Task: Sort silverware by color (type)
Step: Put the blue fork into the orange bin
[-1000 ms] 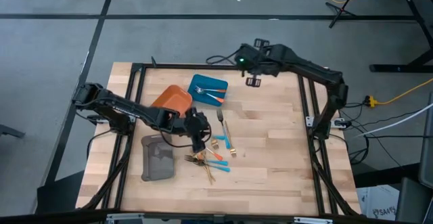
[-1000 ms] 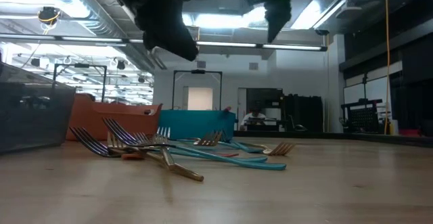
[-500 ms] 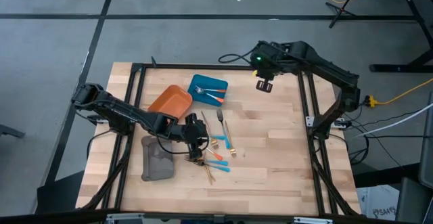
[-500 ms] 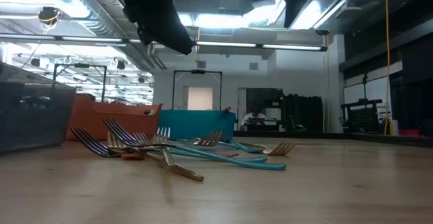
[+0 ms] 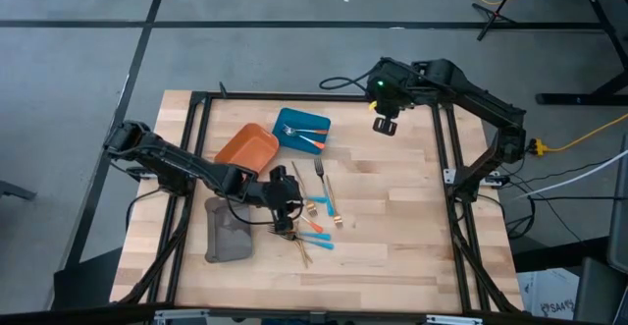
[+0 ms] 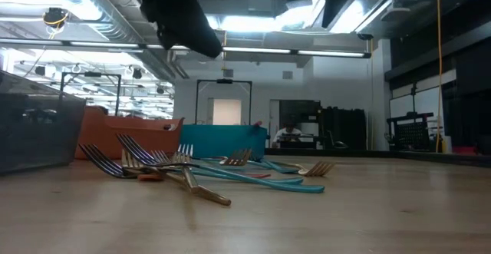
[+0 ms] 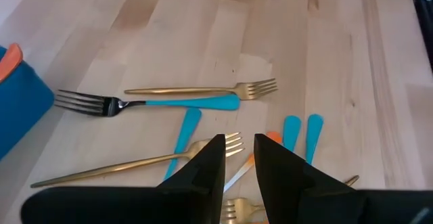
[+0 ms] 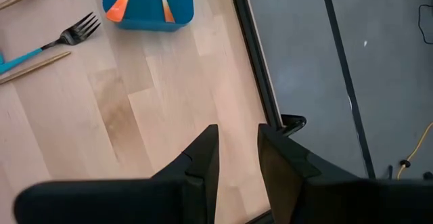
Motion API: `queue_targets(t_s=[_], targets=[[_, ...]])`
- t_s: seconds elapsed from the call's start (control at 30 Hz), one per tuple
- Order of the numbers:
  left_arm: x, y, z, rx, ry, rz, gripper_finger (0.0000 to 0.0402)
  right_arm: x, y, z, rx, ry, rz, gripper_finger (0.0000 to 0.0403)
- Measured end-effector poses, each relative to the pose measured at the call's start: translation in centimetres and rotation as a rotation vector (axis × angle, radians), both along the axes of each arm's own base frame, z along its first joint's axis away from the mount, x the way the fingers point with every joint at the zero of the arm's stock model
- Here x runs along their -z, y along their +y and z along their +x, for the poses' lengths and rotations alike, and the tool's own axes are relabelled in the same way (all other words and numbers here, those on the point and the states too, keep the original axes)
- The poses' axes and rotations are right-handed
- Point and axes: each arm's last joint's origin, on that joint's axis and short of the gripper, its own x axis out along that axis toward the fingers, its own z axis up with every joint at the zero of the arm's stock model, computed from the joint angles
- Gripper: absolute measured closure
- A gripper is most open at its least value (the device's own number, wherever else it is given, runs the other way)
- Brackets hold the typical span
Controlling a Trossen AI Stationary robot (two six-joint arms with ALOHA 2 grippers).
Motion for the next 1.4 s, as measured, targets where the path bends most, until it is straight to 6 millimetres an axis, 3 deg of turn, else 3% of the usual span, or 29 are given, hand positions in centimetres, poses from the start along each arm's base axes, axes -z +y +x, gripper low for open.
queue_targets(t_s=[0.3, 0.67, 1.4], targets=[[-0.4, -0.8, 1.2, 0.186, -0.103, -0.052, 0.0328, 0.0, 0.0, 0.1, -0.001, -0.002, -0.001, 0.0311], [3.7, -2.6, 2.9, 0.300, -0.010, -0.130, 0.0328, 0.0, 0.0, 0.1, -0.007, -0.003, 0.004, 0.0311], [9.5, -4.0, 3.9, 0.286, 0.154, -0.178, 0.0328, -0.1, -0.1, 0.3, -0.011, -0.031, 0.001, 0.0311]])
